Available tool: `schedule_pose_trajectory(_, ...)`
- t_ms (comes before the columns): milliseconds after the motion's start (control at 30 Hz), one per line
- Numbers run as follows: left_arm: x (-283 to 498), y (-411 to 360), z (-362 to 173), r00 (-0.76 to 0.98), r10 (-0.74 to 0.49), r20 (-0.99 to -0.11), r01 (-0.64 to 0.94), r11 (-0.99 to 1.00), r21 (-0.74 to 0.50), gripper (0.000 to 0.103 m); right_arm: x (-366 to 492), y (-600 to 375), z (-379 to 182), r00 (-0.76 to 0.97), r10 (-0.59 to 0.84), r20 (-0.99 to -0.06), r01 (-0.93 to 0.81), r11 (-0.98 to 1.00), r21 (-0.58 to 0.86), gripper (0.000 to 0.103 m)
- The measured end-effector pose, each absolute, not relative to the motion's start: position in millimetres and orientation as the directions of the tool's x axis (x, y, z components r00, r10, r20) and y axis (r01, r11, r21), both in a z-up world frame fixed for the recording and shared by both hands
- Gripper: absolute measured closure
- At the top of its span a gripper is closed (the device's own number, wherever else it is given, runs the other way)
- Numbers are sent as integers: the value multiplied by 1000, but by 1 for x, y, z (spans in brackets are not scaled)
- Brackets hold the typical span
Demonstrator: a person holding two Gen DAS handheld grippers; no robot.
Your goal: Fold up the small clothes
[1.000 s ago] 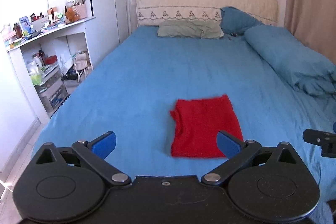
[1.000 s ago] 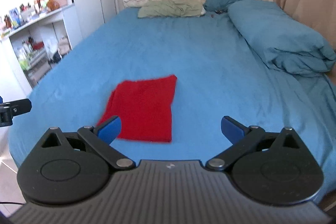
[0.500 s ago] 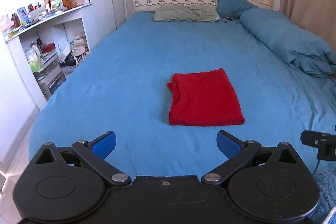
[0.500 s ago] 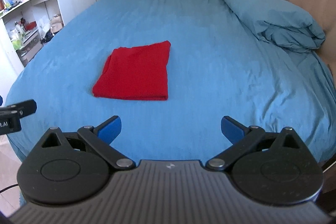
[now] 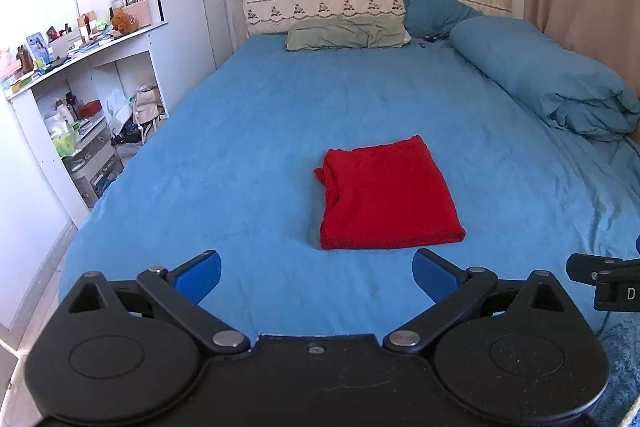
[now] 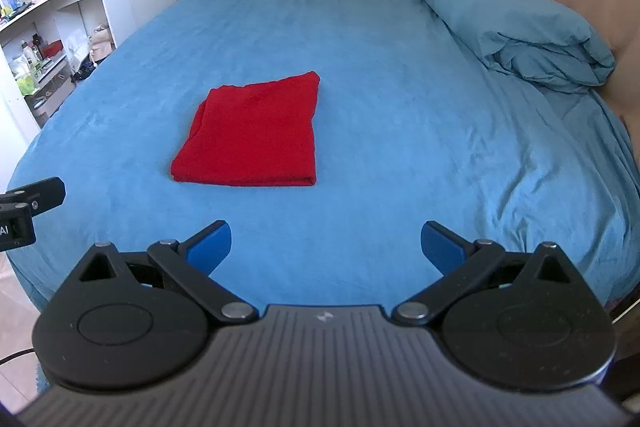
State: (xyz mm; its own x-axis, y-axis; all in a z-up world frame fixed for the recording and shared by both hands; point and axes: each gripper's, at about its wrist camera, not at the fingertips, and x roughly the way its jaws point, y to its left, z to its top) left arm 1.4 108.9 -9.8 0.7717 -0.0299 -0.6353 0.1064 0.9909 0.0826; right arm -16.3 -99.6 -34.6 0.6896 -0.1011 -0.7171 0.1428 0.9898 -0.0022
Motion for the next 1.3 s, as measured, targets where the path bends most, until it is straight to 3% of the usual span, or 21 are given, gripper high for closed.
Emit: schedule_pose_trajectory(1300,4,117,-7,775,-61,-629,150,984,91,0,-17,-93,-39,688,-102,-718,152,988,5,0)
